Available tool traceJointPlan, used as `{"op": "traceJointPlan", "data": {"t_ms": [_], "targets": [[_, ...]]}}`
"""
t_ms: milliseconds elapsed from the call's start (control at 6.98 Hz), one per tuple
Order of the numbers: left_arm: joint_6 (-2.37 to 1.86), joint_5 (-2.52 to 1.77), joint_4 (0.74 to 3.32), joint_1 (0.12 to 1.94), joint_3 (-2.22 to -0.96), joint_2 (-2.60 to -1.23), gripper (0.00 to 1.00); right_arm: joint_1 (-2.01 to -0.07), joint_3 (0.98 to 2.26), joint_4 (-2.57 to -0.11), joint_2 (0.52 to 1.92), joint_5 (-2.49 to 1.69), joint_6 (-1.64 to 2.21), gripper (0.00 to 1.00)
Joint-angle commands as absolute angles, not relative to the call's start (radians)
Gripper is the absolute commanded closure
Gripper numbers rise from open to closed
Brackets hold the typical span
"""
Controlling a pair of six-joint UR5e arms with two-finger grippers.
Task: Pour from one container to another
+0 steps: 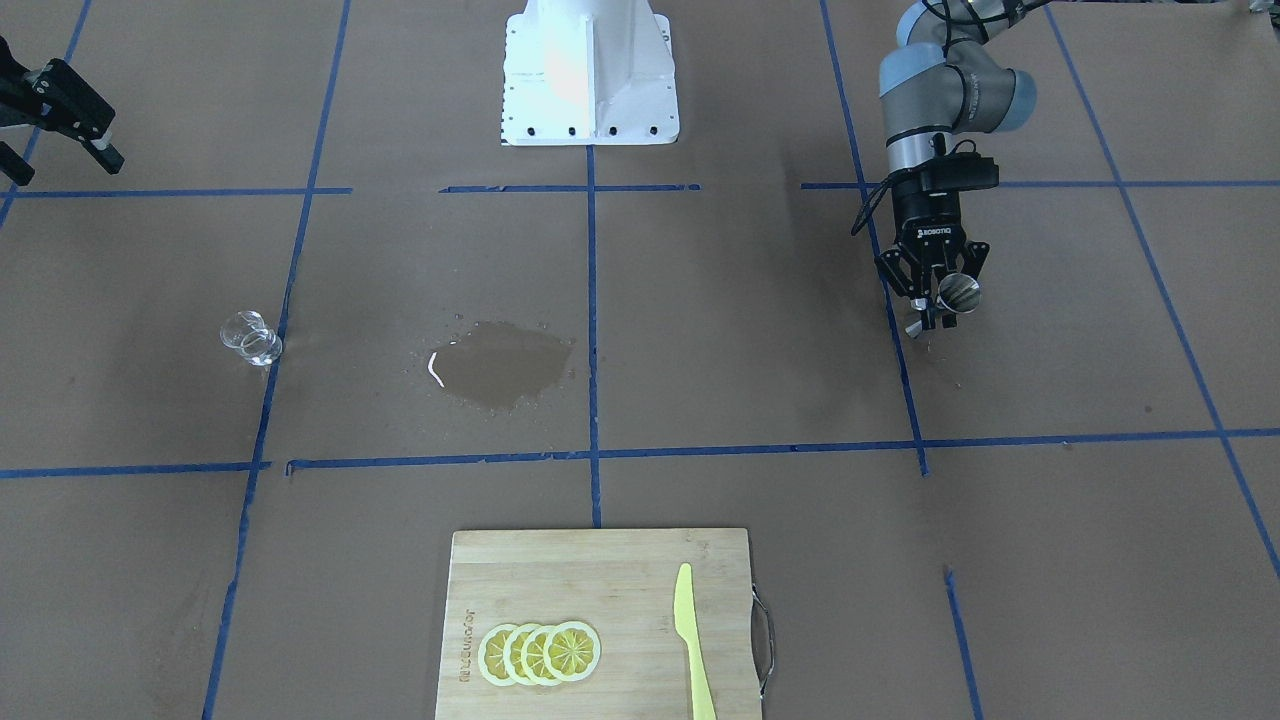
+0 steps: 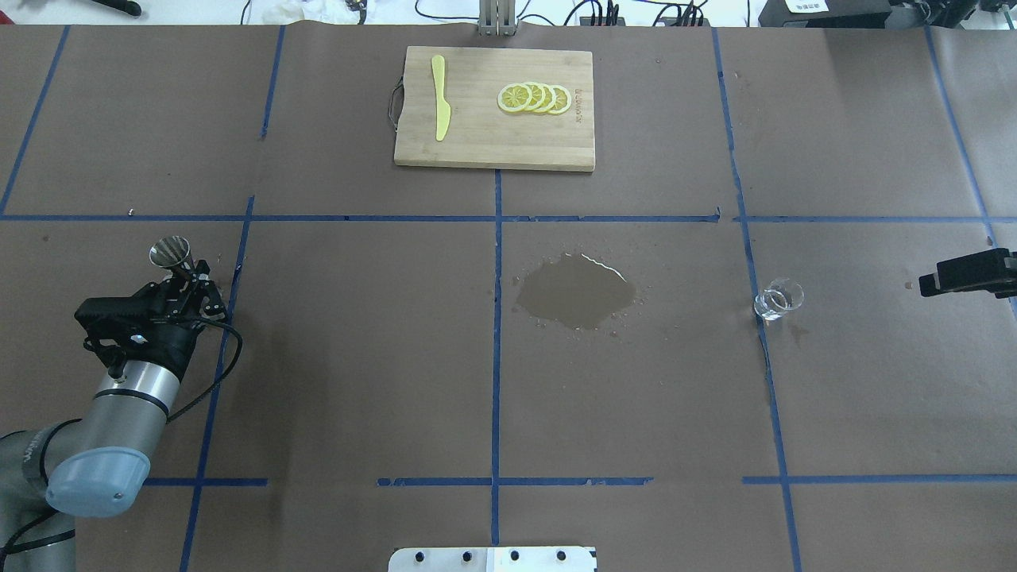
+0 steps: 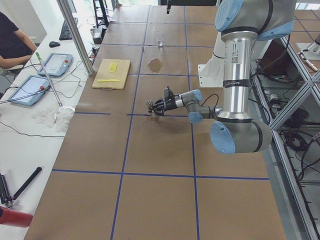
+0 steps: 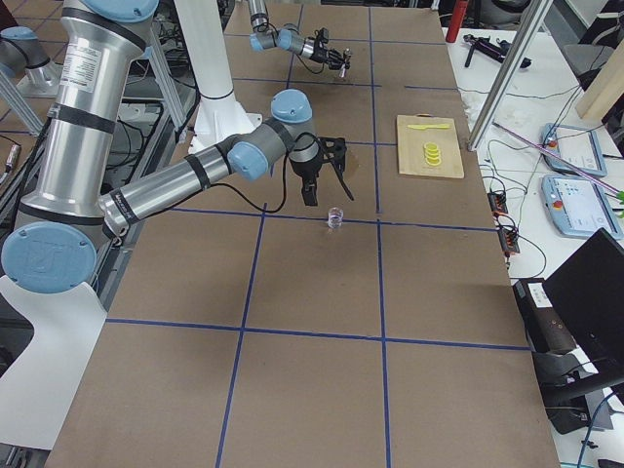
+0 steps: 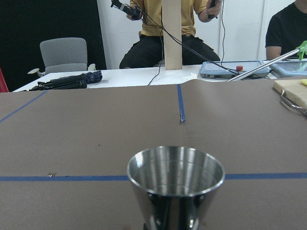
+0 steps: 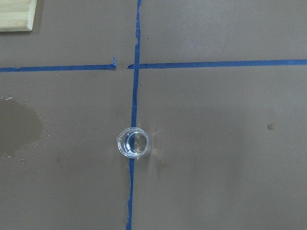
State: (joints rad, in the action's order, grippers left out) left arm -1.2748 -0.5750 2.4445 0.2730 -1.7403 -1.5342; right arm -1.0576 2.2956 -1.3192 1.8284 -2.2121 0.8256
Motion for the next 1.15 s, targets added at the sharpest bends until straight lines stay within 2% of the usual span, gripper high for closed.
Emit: {"op": "traceJointPlan", "data": {"t_ms": [0,143,430,717,1003], "targets": [[-1.192,-0.583,2.557,0.325,-1.772,-1.549,1.0,-1.039,2.301,-1.318,1.829,-2.179,0.827,0.0],[-1.134,-0.606,2.565,0.333,-1.804,-1.558,1.0,-0.999,2.316,-1.315,1.845,-2.11,0.828,0.0],[-1.117,-0.614,2.565,0.347,-1.816,-1.574,1.0,-0.918,2.329,-1.095,1.964,-2.002,0.932,0.0],[-1.022,-0.696,2.566,0.368,-1.839,-1.595,1.0,-0.789,2.33,-1.059,1.968,-1.86,1.018,0.0],[-1.02,-0.698,2.566,0.365,-1.836,-1.676,1.0,-0.715,2.33,-1.013,1.968,-1.717,1.068,0.0]]}}
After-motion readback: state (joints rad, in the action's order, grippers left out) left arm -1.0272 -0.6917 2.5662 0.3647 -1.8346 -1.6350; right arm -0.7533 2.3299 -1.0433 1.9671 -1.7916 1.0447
